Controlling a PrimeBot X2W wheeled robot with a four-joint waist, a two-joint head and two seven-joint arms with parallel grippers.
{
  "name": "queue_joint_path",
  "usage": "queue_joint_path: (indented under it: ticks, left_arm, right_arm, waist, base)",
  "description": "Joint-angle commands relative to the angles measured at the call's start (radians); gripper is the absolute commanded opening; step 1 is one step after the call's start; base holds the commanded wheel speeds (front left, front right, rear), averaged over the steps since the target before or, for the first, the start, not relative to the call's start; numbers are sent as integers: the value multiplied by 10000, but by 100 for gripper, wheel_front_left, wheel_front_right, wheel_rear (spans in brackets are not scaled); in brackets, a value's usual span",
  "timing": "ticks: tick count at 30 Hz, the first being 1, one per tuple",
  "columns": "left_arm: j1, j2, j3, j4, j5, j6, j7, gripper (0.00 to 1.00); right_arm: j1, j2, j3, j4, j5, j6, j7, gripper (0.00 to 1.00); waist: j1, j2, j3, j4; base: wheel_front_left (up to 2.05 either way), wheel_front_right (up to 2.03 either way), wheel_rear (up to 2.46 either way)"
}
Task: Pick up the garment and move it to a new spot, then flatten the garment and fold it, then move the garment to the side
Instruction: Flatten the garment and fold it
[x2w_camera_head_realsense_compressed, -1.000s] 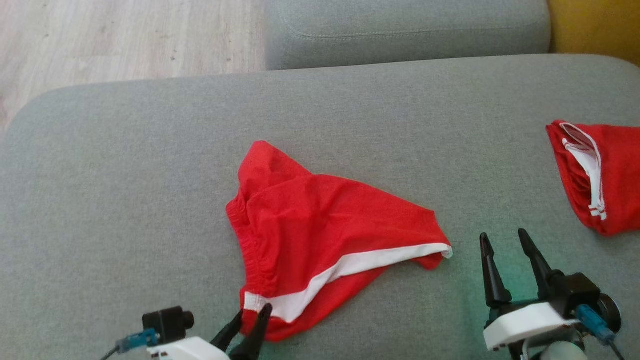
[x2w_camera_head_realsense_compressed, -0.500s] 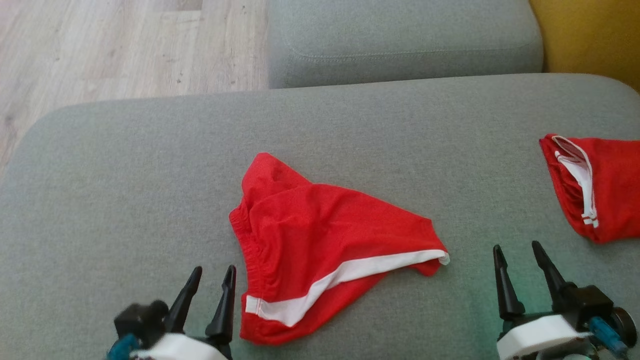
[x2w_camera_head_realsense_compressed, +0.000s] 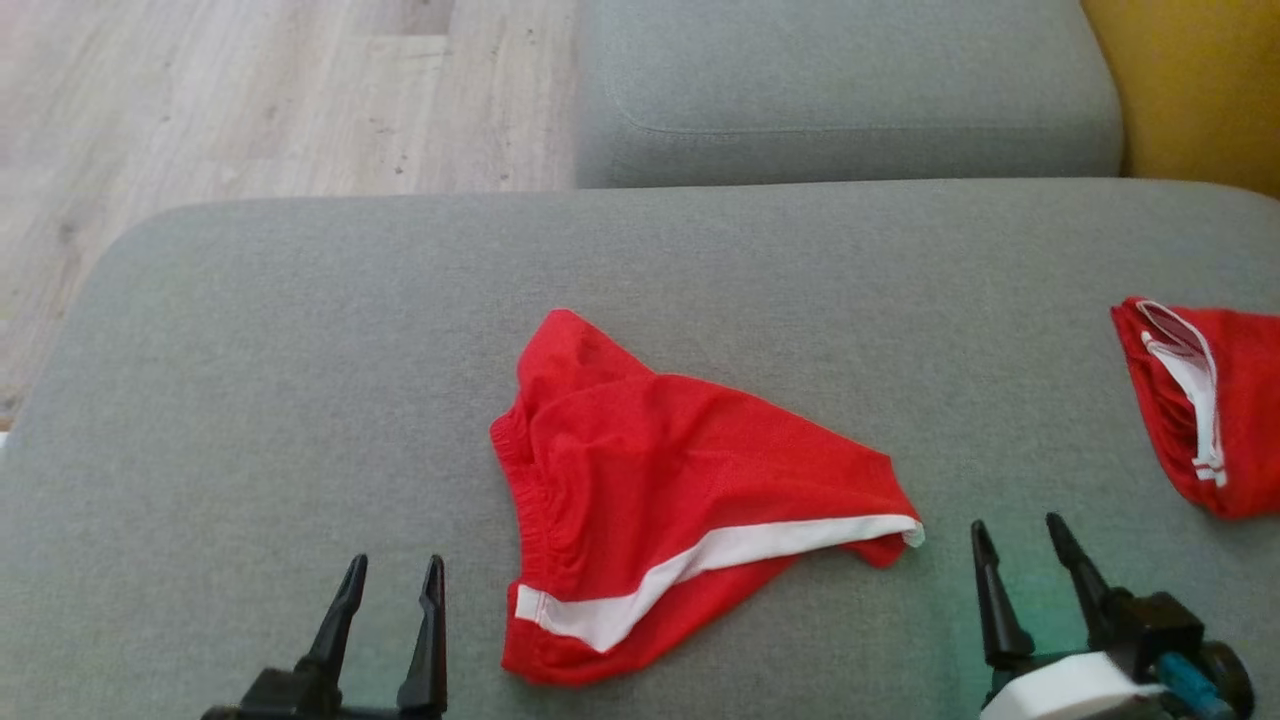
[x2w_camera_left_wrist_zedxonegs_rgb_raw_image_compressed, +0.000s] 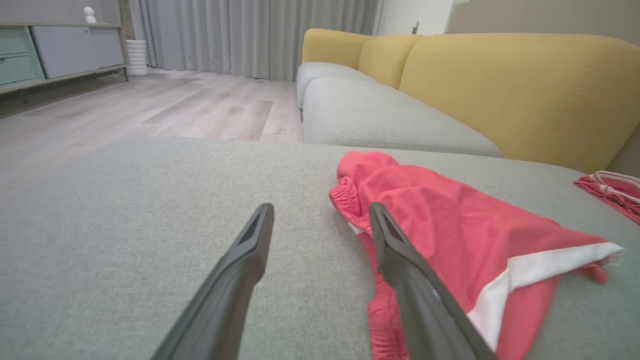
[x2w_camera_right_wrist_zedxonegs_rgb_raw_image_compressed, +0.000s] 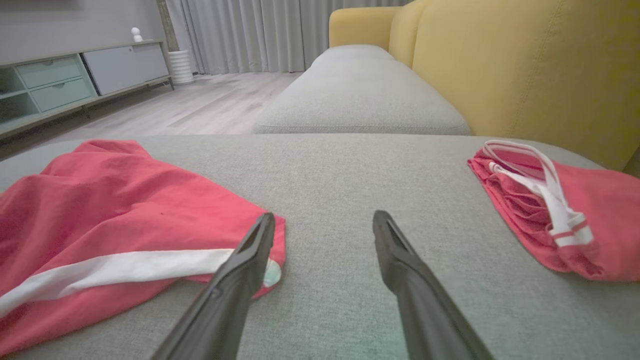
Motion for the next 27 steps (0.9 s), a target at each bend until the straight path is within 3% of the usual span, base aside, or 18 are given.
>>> queue_joint_path:
  ticks: [1,12,23,27]
  left_arm:
    - [-218,-145,595,-180,264,-151,-123,100]
    - [32,-1233,2123,205,1632,-1378,-123,100]
    - [124,-1616,2308,500,1981,-1916,-96,100]
    - [104,-1541,1967,423,1604,-2059,1289,100]
  right_arm:
    - [-156,-13,271,-220,64,69,-111,100]
    - [-295,90,475,-14,168,69,-111,100]
    - [-440,37,819,-336,544,69,-111,100]
    - [-603,-446,1274,-553,899,69,739,100]
  waist:
    - [0,0,-34,54]
    - [0,0,-91,124]
    - [0,0,-102,56]
    - [0,0,-102,5]
  base:
    - [0,0,0]
    - [0,0,0]
    - [0,0,0]
    - [0,0,0]
